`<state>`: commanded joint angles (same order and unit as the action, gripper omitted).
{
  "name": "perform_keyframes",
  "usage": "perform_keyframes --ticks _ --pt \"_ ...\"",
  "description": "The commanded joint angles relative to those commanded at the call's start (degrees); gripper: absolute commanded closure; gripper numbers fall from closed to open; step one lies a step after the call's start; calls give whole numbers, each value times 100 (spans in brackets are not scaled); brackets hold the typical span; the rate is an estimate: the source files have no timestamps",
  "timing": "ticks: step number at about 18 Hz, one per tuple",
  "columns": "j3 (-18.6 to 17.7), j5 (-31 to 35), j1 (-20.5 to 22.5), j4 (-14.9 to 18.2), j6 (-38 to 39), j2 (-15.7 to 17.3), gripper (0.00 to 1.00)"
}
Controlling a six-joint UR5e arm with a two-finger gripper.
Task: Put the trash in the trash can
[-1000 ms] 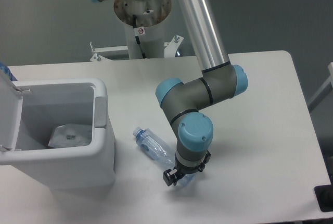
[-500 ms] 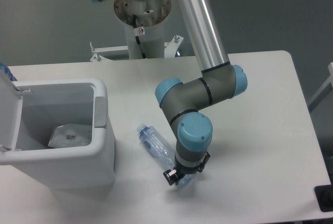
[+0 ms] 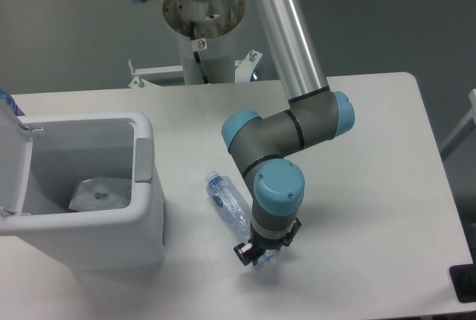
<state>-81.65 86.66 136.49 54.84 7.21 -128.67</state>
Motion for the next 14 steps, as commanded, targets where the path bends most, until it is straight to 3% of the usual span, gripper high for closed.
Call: perform_keyframes --ticks 14 --pt "18 -9 -18 -44 -96 18 45"
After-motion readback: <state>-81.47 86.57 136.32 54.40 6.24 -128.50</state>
